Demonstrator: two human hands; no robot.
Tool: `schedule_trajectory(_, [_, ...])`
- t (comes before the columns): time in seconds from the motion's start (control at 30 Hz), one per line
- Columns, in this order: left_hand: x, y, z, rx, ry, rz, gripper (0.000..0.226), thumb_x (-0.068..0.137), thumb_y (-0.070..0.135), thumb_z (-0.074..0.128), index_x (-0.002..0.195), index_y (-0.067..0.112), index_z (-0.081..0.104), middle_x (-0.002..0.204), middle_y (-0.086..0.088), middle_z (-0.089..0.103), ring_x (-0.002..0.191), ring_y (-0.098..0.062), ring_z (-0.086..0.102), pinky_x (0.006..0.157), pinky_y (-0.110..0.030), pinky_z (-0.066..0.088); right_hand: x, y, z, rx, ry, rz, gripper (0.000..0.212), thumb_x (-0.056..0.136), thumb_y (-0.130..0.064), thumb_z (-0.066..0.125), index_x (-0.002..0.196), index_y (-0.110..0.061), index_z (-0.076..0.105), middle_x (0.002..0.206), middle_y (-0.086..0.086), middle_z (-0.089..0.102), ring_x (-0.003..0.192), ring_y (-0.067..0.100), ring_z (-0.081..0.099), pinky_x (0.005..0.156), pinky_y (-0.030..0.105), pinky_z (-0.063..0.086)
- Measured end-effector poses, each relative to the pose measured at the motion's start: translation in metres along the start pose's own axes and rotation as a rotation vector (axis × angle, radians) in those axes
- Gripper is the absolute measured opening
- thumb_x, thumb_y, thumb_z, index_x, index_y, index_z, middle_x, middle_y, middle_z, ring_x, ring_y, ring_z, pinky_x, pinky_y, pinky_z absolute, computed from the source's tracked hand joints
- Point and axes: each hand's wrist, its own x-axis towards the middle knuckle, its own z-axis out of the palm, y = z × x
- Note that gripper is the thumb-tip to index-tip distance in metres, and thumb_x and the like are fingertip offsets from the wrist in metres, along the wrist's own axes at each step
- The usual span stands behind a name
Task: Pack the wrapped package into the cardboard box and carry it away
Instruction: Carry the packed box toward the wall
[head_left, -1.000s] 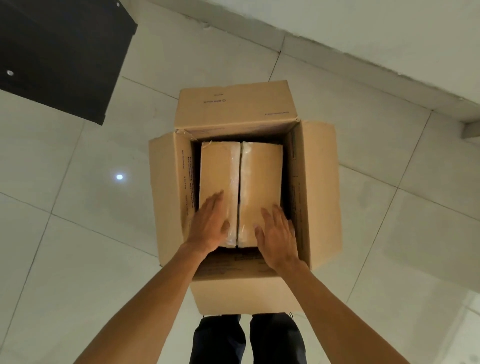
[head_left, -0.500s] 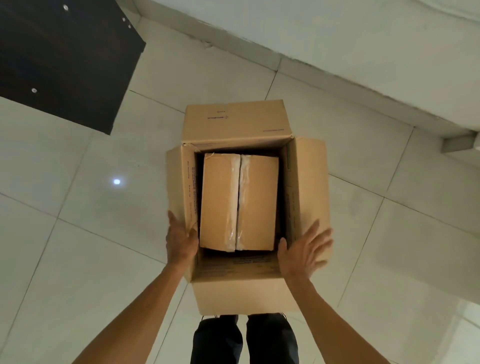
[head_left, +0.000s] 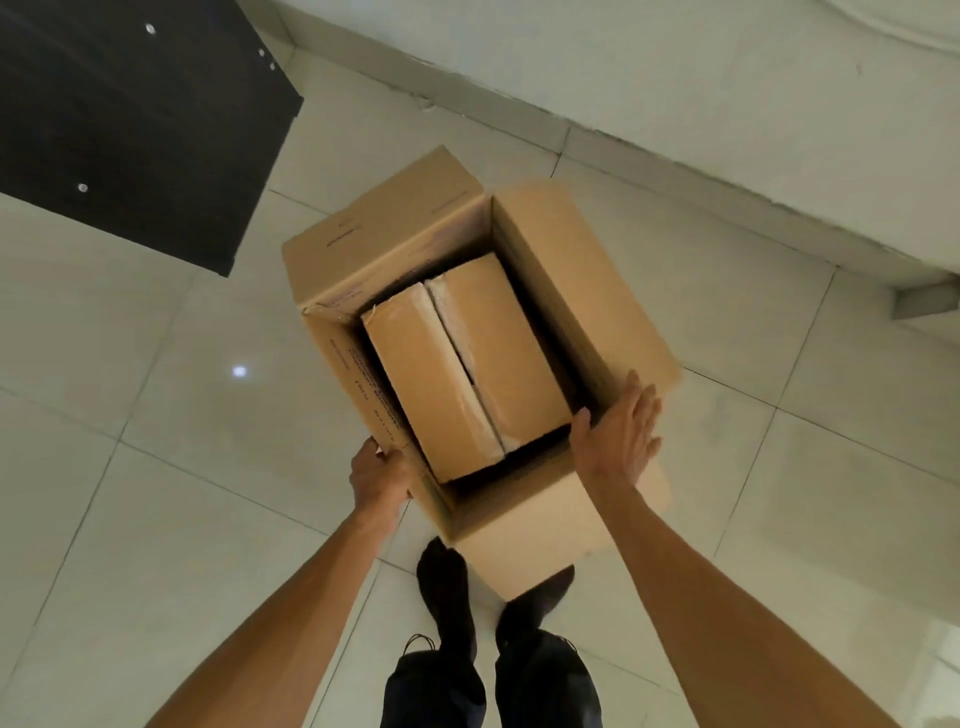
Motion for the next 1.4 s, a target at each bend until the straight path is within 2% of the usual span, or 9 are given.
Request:
schedule_trajectory(0.07, [0.001, 0.018, 0.011, -0.126, -0.049, -0.034, 0.037, 0.098, 0.004, 0.061, 0.133, 0.015, 0.060, 0.118, -0.017, 0.073, 0.104, -0.034, 0.073, 0.083, -0.058, 0.062, -0.006, -0.009, -0.005, 0.158, -0.048, 0.328, 0.102, 0.091, -0.027, 0.070, 0.162, -0.020, -0.004, 0.171, 0.015, -0.005, 0.156, 0.042, -0.002, 0.119, 0.071, 0.014])
schedule_trajectory(0.13, [0.005, 0.033, 0.023, -0.200, -0.064, -0.069, 0.055, 0.098, 0.009, 0.065, 0.150, 0.015, 0.048, 0.131, -0.019, 0.068, 0.115, -0.037, 0.069, 0.089, -0.061, 0.059, -0.017, -0.015, -0.001, 0.344, -0.166, 0.455, 0.113, 0.089, -0.042, 0.071, 0.160, -0.019, -0.015, 0.170, 0.017, 0.000, 0.153, 0.048, 0.010, 0.117, 0.067, 0.024])
schedule_trajectory(0.27, [0.008, 0.052, 0.032, -0.105, -0.141, -0.076, 0.095, 0.092, 0.033, 0.076, 0.164, 0.013, 0.016, 0.151, -0.017, 0.053, 0.129, -0.035, 0.060, 0.095, -0.048, 0.060, -0.023, -0.041, 0.013, 0.329, -0.331, 0.210, 0.107, 0.093, -0.037, 0.063, 0.159, -0.026, -0.021, 0.168, 0.016, 0.017, 0.143, 0.048, 0.036, 0.102, 0.063, 0.049])
schedule_trajectory(0.37, [0.013, 0.077, 0.011, 0.231, -0.027, 0.079, 0.118, 0.083, 0.054, 0.080, 0.165, 0.012, 0.006, 0.165, -0.015, 0.034, 0.145, -0.035, 0.044, 0.112, -0.044, 0.047, -0.008, -0.068, 0.005, 0.284, -0.264, 0.176, 0.081, 0.100, -0.024, 0.041, 0.161, -0.025, -0.012, 0.162, 0.019, 0.033, 0.135, 0.049, 0.047, 0.105, 0.062, 0.046])
schedule_trajectory(0.53, [0.069, 0.152, -0.042, 0.458, 0.121, 0.494, 0.127, 0.079, 0.064, 0.077, 0.164, 0.028, -0.010, 0.174, -0.007, -0.010, 0.160, -0.034, 0.005, 0.125, -0.052, 0.024, 0.037, -0.103, -0.003, 0.208, -0.200, 0.040, 0.075, 0.100, -0.022, 0.038, 0.160, -0.026, -0.006, 0.150, 0.022, 0.049, 0.125, 0.048, 0.055, 0.098, 0.059, 0.049])
schedule_trajectory(0.63, [0.104, 0.205, -0.052, 0.498, 0.052, 0.519, 0.132, 0.075, 0.064, 0.080, 0.163, 0.030, -0.012, 0.173, -0.007, -0.019, 0.160, -0.035, 0.000, 0.124, -0.057, 0.026, 0.056, -0.142, -0.003, 0.219, -0.199, 0.015, 0.067, 0.103, -0.024, 0.038, 0.161, -0.024, 0.003, 0.137, 0.020, 0.059, 0.115, 0.044, 0.060, 0.078, 0.046, 0.047])
schedule_trajectory(0.73, [0.126, 0.242, -0.057, 0.534, 0.029, 0.488, 0.135, 0.074, 0.067, 0.078, 0.163, 0.025, -0.015, 0.170, -0.009, -0.028, 0.160, -0.034, -0.010, 0.126, -0.058, 0.018, 0.067, -0.187, 0.001, 0.196, -0.199, 0.016, 0.069, 0.104, -0.022, 0.038, 0.163, -0.022, 0.003, 0.137, 0.021, 0.059, 0.116, 0.044, 0.059, 0.077, 0.040, 0.039])
schedule_trajectory(1.13, [0.211, 0.372, -0.113, 0.449, 0.089, 0.472, 0.125, 0.081, 0.056, 0.079, 0.165, 0.022, -0.008, 0.173, -0.012, -0.014, 0.161, -0.030, 0.000, 0.125, -0.043, 0.021, 0.126, -0.335, 0.030, 0.283, -0.256, -0.063, 0.066, 0.106, -0.022, 0.039, 0.162, -0.035, 0.006, 0.120, 0.013, 0.061, 0.096, 0.038, 0.066, 0.079, 0.060, 0.060])
schedule_trajectory(1.4, [0.228, 0.394, -0.115, 0.485, 0.104, 0.450, 0.120, 0.083, 0.055, 0.078, 0.166, 0.021, -0.002, 0.174, -0.012, -0.003, 0.159, -0.033, 0.011, 0.123, -0.046, 0.025, 0.154, -0.361, 0.026, 0.285, -0.261, -0.124, 0.072, 0.101, -0.010, 0.050, 0.159, -0.036, 0.016, 0.135, 0.012, 0.058, 0.094, 0.035, 0.068, 0.067, 0.051, 0.064])
